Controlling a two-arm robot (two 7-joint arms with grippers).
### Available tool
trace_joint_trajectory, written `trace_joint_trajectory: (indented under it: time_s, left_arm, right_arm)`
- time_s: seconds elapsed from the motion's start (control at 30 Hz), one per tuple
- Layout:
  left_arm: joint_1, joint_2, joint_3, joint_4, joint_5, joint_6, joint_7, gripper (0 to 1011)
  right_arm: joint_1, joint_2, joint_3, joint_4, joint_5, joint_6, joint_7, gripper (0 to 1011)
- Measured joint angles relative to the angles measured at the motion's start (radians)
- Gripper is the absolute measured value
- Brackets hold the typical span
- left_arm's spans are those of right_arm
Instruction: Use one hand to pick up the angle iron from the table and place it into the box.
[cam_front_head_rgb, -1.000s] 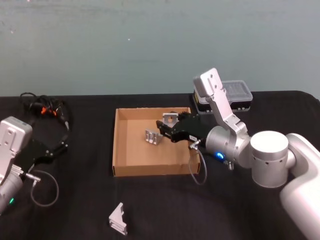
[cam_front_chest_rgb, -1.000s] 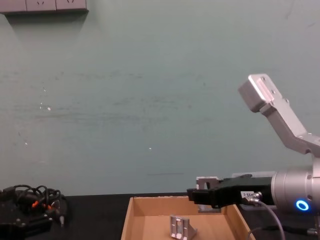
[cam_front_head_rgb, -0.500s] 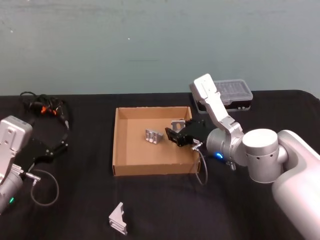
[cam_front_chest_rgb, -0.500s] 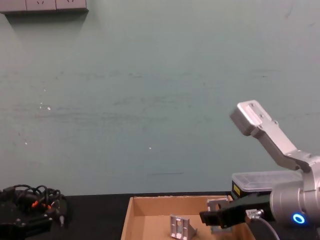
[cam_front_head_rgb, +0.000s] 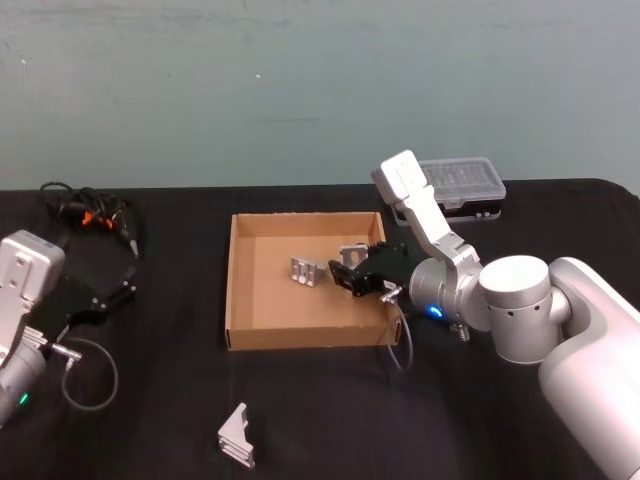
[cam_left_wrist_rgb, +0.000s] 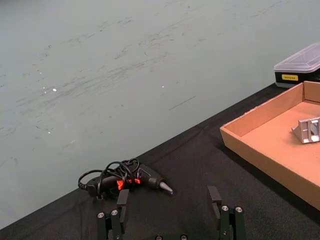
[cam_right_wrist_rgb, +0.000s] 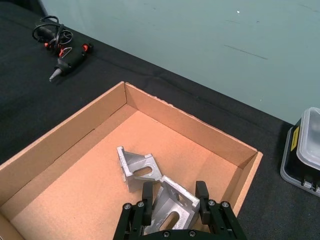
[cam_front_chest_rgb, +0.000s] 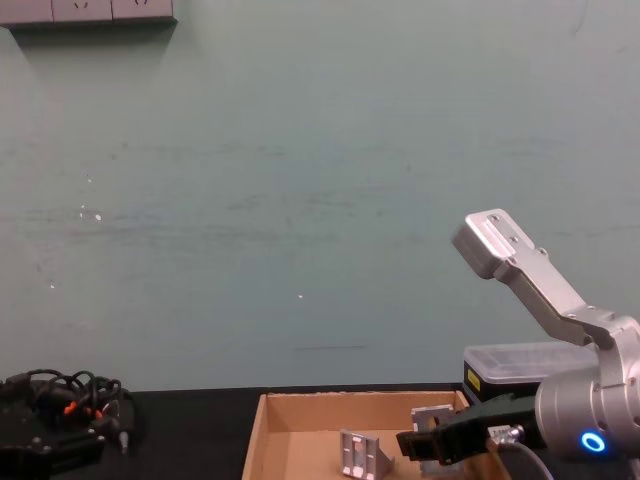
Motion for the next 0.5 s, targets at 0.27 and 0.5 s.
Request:
trace_joint_trajectory:
  time_s: [0.27, 0.5]
  left_arm:
    - [0.000, 0.000, 0.000, 0.000, 0.000, 0.000, 0.000, 1000]
    - [0.000, 0.000, 0.000, 0.000, 0.000, 0.000, 0.000, 1000]
  right_arm:
    - [0.001, 0.000, -0.001, 0.001, 0.000, 0.000, 0.000, 712]
    - [0.001, 0.000, -0.001, 0.001, 0.001, 0.000, 0.000, 908]
